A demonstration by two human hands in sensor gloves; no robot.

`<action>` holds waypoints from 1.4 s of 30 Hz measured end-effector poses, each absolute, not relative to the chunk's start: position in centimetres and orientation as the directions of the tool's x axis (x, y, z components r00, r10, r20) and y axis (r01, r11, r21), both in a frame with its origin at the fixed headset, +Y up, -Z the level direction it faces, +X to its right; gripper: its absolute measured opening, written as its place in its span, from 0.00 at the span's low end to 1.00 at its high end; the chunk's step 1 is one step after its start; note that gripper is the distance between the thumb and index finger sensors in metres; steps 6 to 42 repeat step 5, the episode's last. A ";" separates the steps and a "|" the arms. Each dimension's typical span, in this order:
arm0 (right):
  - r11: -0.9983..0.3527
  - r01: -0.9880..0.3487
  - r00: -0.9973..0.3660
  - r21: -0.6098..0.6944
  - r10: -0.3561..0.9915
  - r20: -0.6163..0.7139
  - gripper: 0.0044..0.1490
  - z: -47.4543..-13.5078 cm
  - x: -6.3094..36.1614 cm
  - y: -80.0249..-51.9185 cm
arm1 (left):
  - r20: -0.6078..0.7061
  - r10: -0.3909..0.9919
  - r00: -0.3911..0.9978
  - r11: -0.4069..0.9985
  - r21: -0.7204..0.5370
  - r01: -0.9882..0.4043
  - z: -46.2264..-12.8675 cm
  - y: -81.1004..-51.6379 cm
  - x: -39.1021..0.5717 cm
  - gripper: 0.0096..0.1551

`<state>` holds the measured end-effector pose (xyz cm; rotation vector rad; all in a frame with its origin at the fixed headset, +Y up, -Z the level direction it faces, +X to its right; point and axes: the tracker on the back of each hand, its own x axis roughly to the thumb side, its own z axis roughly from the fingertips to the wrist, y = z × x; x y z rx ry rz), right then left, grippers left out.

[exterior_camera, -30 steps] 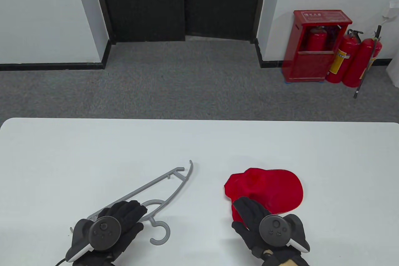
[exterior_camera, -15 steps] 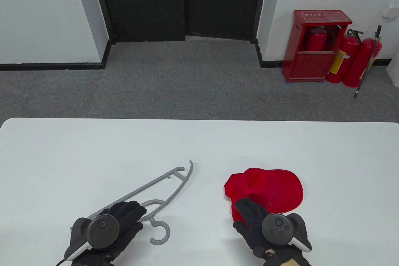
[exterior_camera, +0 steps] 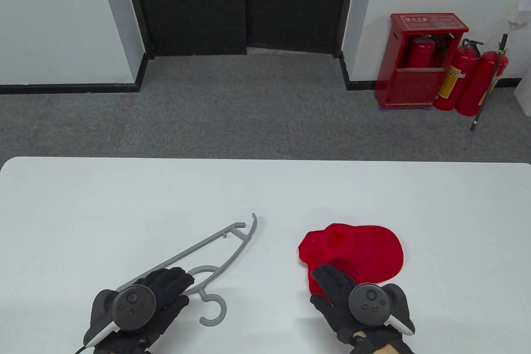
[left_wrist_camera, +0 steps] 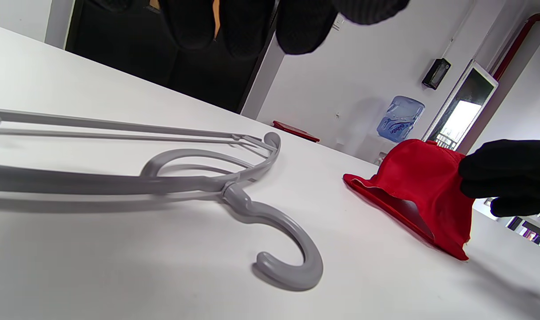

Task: Remove the baseball cap from gray hanger

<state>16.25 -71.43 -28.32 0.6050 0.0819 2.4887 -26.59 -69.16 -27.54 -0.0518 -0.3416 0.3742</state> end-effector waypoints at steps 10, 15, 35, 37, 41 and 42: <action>-0.835 -0.517 -0.735 0.188 0.545 0.404 0.42 -28.3 16.2 -71.5 | 0.315 0.367 0.875 0.930 -0.115 -0.349 -27.5 -69.2 -26.6 0.32; -0.835 -0.517 -0.735 0.188 0.545 0.404 0.42 -28.3 16.2 -71.5 | 0.315 0.367 0.875 0.930 -0.115 -0.349 -27.5 -69.2 -26.6 0.32; -0.835 -0.517 -0.735 0.188 0.545 0.404 0.42 -28.3 16.2 -71.5 | 0.315 0.367 0.875 0.930 -0.115 -0.349 -27.5 -69.2 -26.6 0.32; -0.835 -0.517 -0.735 0.188 0.545 0.404 0.42 -28.3 16.2 -71.5 | 0.315 0.367 0.875 0.930 -0.115 -0.349 -27.5 -69.2 -26.6 0.32; -0.835 -0.517 -0.735 0.188 0.545 0.404 0.42 -28.3 16.2 -71.5 | 0.315 0.367 0.875 0.930 -0.115 -0.349 -27.5 -69.2 -26.6 0.32; -0.835 -0.517 -0.735 0.188 0.545 0.404 0.42 -28.3 16.2 -71.5 | 0.315 0.367 0.875 0.930 -0.115 -0.349 -27.5 -69.2 -26.6 0.32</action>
